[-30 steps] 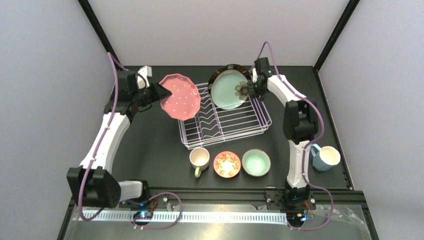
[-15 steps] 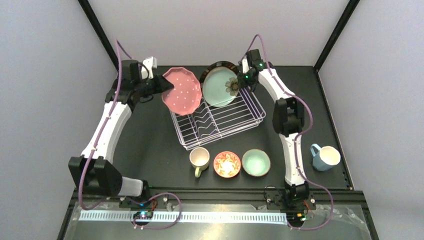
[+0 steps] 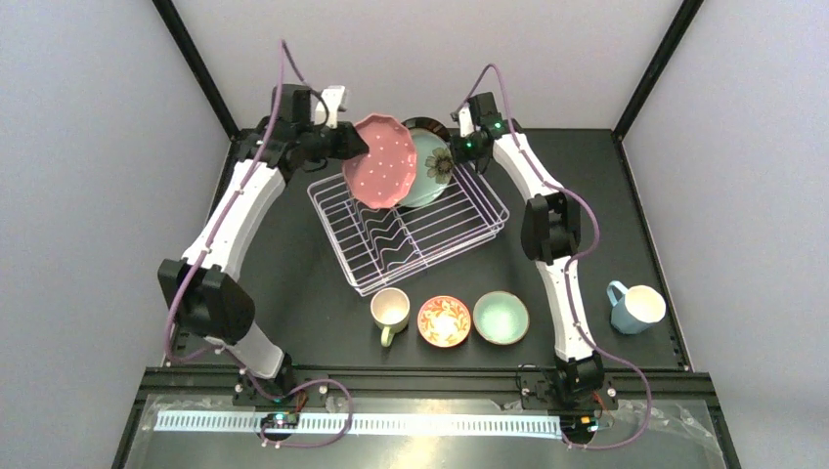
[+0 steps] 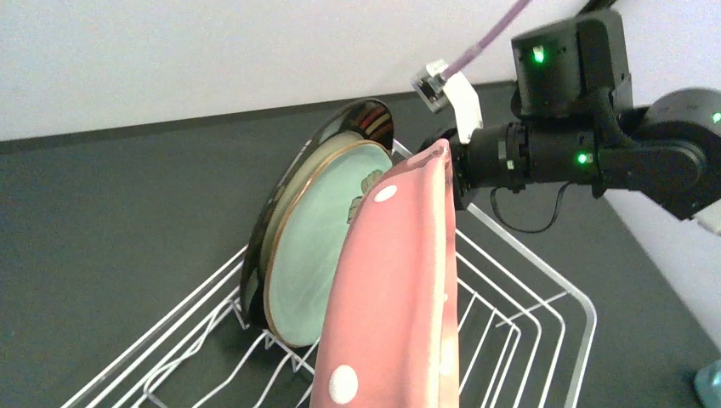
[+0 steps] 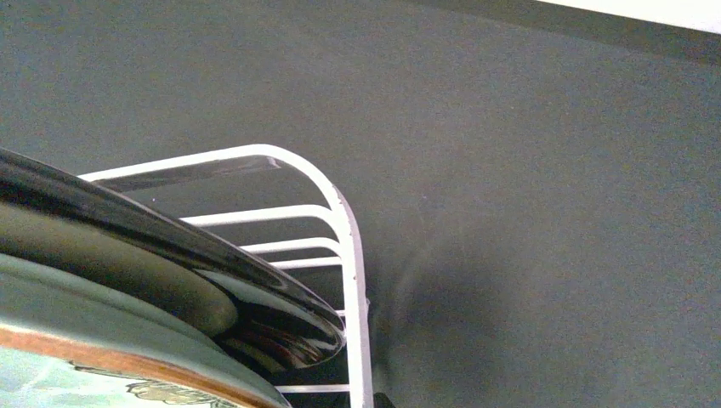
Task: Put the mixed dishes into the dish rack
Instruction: Move the dish rack to the center of the board.
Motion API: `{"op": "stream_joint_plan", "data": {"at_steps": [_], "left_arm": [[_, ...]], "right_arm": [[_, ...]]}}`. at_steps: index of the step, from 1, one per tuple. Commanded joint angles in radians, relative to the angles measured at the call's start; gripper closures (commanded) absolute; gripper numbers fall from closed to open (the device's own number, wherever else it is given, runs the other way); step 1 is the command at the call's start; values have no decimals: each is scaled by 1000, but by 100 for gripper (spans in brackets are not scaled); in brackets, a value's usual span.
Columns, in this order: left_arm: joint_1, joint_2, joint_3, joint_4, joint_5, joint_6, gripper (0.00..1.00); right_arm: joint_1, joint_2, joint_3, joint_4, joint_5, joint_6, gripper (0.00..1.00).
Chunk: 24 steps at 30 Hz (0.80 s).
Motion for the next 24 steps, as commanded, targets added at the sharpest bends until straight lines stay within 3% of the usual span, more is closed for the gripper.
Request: {"op": "stream_joint_plan", "data": {"at_steps": [1,6,8,11,18,24], "left_arm": [[-69,50,130,-7,-60,90,99],[-136,123,210,-38,-166,169,98],[-149,143,234,-38,-198,185,99],[-162,171,268,-27,-229,196,99],[-199,233,358,-16,-279,242,99],[-226,286,409,-3,-280,251,99]], "right_arm": [[22,37,26,43,-35,21,86],[20,5,-45,90,11,30,72],[20,-17,-79,107,31,33,55],[17,-40,-95,108,46,37,42],[-1,-100,-150,128,52,59,35],[-17,-163,-220,151,49,58,34]]}}
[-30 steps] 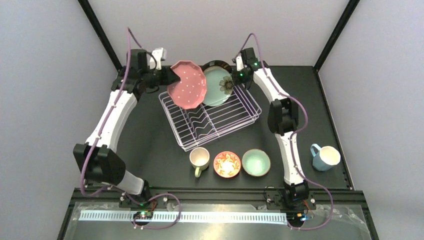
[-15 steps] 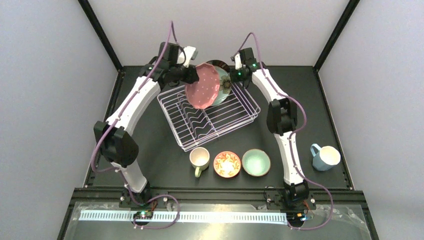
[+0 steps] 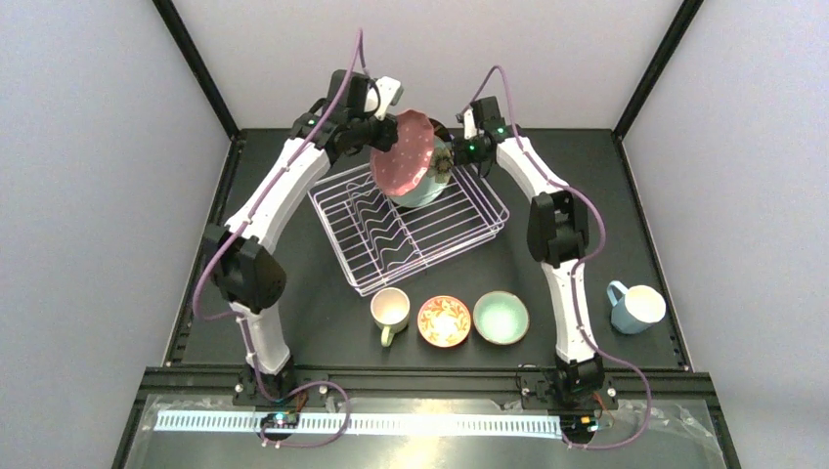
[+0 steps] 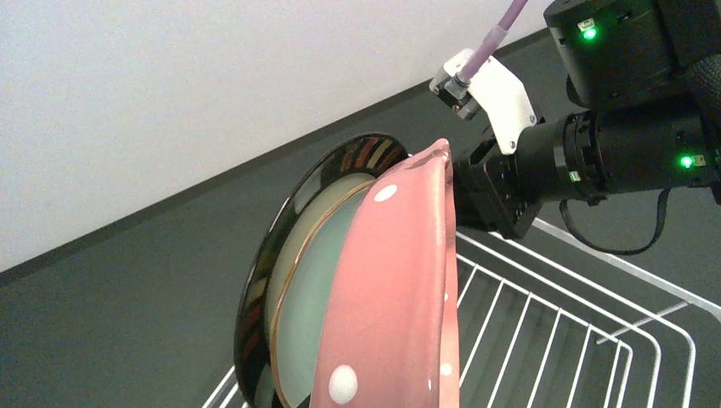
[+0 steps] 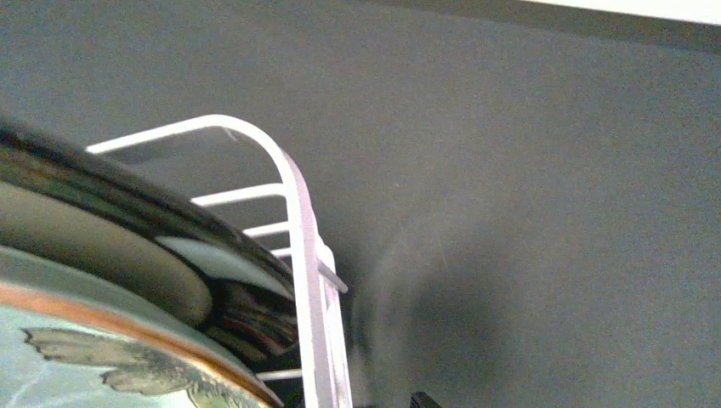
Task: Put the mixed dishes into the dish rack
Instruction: Move the dish rack to the center of the board.
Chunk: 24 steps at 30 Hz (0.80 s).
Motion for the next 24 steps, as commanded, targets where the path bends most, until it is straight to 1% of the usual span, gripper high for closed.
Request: {"op": "stream_joint_plan", "data": {"at_steps": [1,4,9,14,17,20,24], "left_arm": [[-37,26,97,91,-7,31,99],[-61,53,125,85,-30,52,99],[-97,76,129,101,-71,97,99],[-123,94,128,109,-134,141,99],[-126,98,126,101,-195,166,99],[-127,96,107,109,-230,185,99],[-126,84,41,166,-245,221,99]], "right_arm": [[-12,-81,-45,21,6,9,34],[-19,-117,-72,33,9,7,34],[-35,-181,-137,65,-3,11,33],[-37,-227,-173,86,-19,20,33],[-38,-270,-222,123,-26,30,33],[-37,-306,-265,153,-27,40,33],[-37,-345,-307,188,-25,48,33]]}}
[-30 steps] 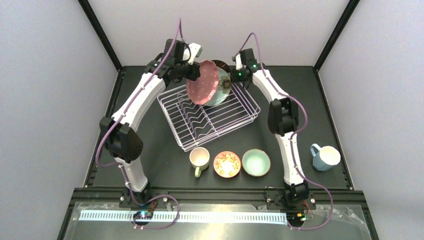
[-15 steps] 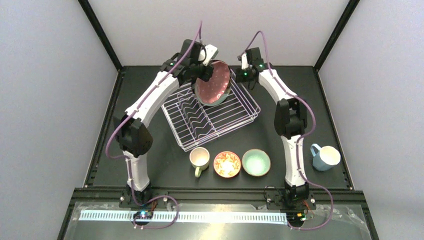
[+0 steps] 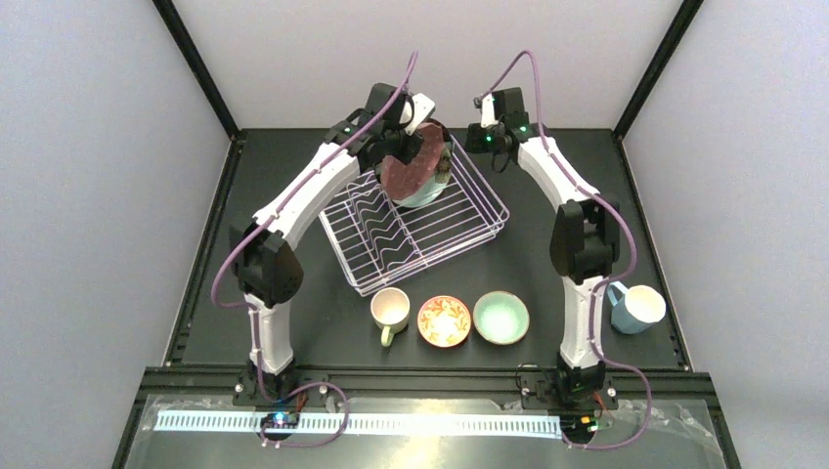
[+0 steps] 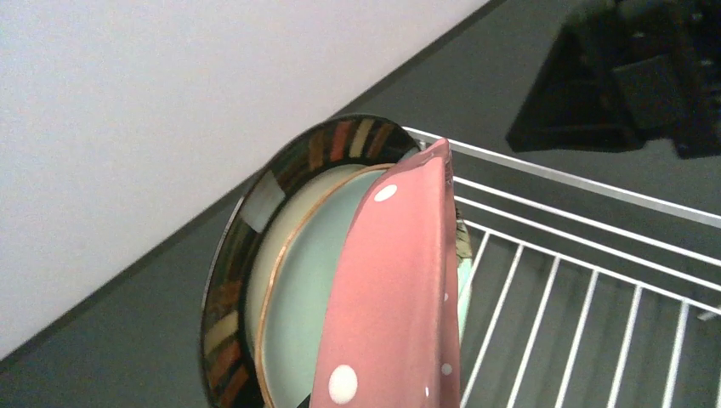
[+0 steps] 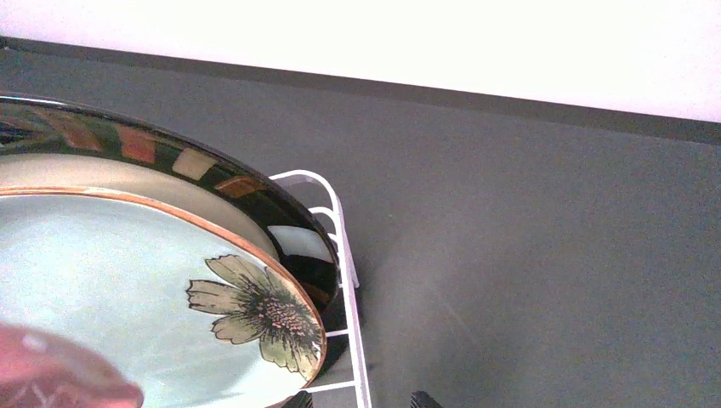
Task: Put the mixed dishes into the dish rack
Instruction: Move the dish rack to the center of the board, then insert the plate into the dish rack.
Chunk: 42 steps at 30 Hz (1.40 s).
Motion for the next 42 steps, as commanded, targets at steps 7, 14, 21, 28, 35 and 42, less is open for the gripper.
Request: {"op": "stream_joint_plan", "data": {"at_steps": [7,14,21,28,35,42], "left_arm": [[-4,-33,-111,250,-35,120,99],[-3,-27,-146,279,3,177,99],[-3,-12,-143,271,78,199,99],[-2,-3,-143,251,147,209,99],[-6,11,-140,246,172,233,99],[-23,52,-132,256,147,247,99]], "right_arm": [[-4,-117,-131,152,-11,51,33],[-3,-171,-256,265,-19,74,33],[-3,-202,-339,325,-9,86,33],[-4,-231,-398,377,11,102,33],[-4,-272,-455,430,24,113,33],[-3,-316,-513,483,31,100,33]]}}
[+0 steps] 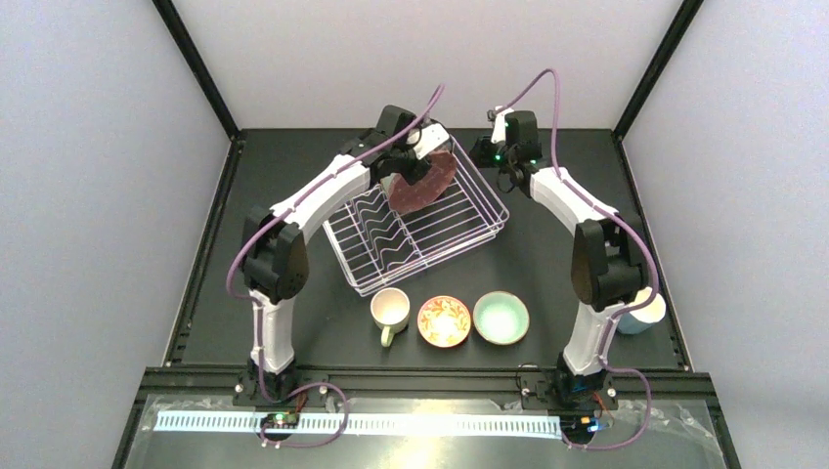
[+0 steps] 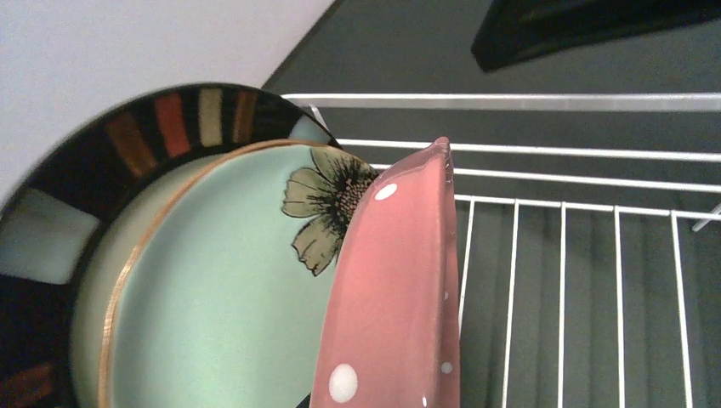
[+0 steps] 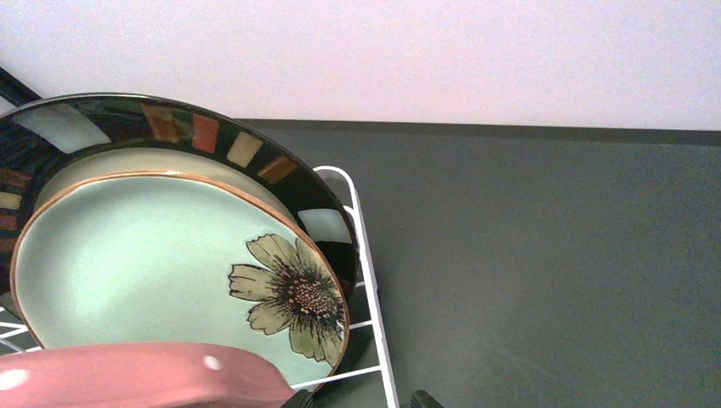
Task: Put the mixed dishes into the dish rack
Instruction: Insert the plate into the dish rack.
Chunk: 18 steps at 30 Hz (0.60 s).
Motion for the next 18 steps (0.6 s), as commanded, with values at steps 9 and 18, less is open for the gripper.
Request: {"op": "stream_joint_plan", "data": {"at_steps": [9,18], "left_arm": [[-40,66,79,101,-48,52,99],[-49,41,73,137,-139,72,99]], "right_arm": [[-4,-76,-60,108,36,-45,33],[-3,-62,-45,106,33,-63,33]]}}
